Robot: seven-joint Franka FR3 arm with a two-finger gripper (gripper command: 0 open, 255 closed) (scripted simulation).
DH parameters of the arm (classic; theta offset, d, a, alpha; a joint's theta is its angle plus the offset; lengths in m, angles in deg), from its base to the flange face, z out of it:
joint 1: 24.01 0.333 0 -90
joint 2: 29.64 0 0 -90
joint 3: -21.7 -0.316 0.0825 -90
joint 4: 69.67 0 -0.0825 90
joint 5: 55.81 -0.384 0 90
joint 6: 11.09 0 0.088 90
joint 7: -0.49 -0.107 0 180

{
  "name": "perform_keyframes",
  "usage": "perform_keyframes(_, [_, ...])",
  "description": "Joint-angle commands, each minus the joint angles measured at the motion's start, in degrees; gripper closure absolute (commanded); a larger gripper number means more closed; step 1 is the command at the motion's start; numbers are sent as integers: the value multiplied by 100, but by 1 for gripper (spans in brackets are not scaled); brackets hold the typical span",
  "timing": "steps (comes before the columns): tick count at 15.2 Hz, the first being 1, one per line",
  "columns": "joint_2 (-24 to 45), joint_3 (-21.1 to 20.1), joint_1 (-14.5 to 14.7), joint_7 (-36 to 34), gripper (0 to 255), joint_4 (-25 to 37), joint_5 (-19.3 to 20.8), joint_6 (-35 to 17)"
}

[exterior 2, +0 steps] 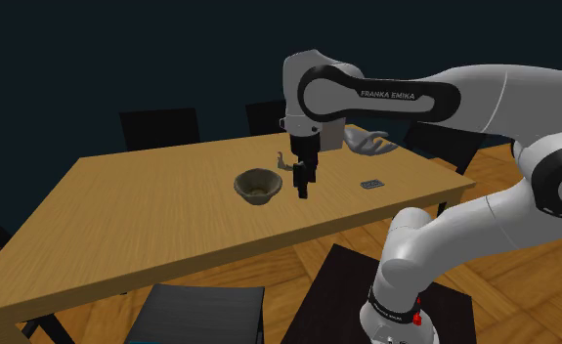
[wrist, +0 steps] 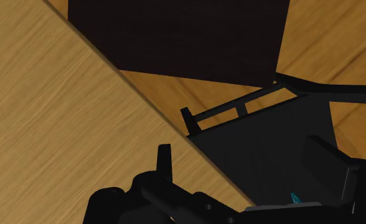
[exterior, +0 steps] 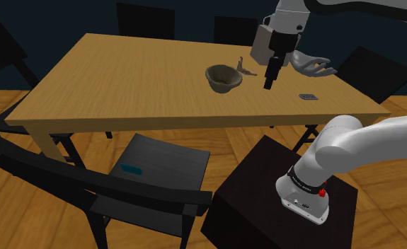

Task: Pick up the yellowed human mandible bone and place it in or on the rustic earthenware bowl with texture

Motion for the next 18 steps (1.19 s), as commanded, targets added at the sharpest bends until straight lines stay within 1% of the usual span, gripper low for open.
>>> perform_keyframes(1, [0,0,0,0,0,0,0,0])
perform_keyframes(6, [276,801,-82,1124,0,29,421,-343])
perform_keyframes(11, [824,1591,-100,2236,0,293,703,-714])
perform_keyframes(15, [1440,2199,-62,3146,0,675,766,-992])
perform_keyframes(18, [1997,2649,3,3851,0,1061,694,-1166])
